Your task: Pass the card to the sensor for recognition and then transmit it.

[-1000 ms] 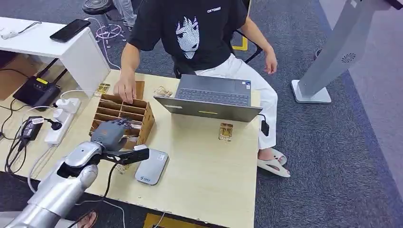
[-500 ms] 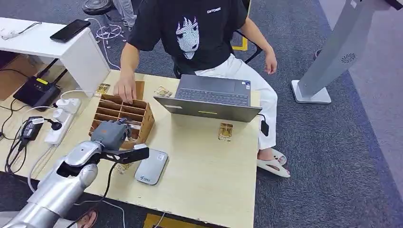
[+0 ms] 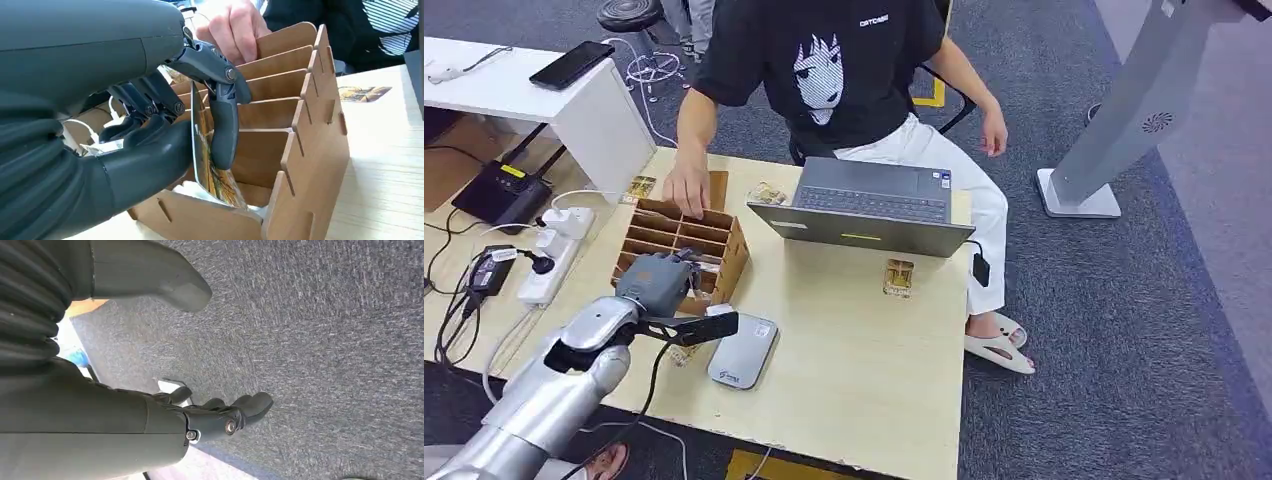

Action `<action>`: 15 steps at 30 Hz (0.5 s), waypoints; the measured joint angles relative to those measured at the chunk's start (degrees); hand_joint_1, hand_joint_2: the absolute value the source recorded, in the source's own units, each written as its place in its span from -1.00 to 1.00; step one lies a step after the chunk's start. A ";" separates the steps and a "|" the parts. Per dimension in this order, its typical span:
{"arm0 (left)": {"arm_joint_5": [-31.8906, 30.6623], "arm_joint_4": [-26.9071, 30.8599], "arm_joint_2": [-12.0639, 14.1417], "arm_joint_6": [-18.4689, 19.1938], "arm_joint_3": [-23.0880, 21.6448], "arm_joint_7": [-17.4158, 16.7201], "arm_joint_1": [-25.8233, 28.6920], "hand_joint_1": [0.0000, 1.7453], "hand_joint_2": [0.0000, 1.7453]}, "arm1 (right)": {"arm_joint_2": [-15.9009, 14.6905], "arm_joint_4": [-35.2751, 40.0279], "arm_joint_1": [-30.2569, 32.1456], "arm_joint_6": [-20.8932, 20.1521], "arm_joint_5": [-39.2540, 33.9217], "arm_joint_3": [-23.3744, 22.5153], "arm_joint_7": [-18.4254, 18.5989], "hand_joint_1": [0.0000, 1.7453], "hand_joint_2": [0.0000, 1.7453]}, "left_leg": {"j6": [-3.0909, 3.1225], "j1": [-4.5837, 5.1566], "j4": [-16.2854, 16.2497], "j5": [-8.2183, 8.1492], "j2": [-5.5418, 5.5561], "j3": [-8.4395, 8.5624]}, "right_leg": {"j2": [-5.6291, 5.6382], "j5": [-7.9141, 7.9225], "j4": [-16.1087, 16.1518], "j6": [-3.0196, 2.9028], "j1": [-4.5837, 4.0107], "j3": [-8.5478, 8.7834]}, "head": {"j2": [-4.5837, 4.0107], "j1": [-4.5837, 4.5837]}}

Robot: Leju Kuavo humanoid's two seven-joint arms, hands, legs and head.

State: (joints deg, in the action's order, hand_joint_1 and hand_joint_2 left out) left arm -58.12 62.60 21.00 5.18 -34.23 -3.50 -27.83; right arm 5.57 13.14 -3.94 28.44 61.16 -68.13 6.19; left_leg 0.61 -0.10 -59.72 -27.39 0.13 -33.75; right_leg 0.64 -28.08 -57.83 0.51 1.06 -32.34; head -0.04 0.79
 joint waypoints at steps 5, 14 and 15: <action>-1.07 0.00 -0.85 -4.28 0.00 -1.01 0.01 1.00 1.00 | 0.09 0.02 0.00 0.02 0.00 -0.37 -0.02 -1.00 1.00 | 0.00 0.00 0.00 0.00 0.00 -0.04 | -0.01 0.00 0.00 0.00 0.00 -0.03 | 0.02 0.00; -1.92 0.02 -1.81 -5.67 0.00 -1.14 0.06 1.00 1.00 | 0.13 0.02 0.00 0.06 0.00 -0.48 -0.02 -1.00 1.00 | 0.00 0.00 -0.01 0.00 0.01 -0.09 | -0.01 0.00 0.01 0.00 0.00 -0.08 | 0.02 0.00; -1.99 0.02 -1.97 -6.43 0.00 -1.14 0.06 1.00 1.00 | 0.13 0.02 0.01 0.07 0.04 -0.48 -0.18 -1.00 1.00 | 0.00 0.00 -0.01 0.00 0.01 -0.09 | -0.02 0.00 0.01 0.00 0.00 -0.08 | 0.02 0.00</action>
State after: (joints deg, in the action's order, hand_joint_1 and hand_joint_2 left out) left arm -60.11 62.62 19.04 -1.25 -34.23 -4.63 -27.77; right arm 5.70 13.16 -3.93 28.50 61.20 -68.61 6.01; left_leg 0.61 -0.09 -59.72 -27.38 0.15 -33.84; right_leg 0.63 -28.08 -57.82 0.51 1.06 -32.42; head -0.02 0.79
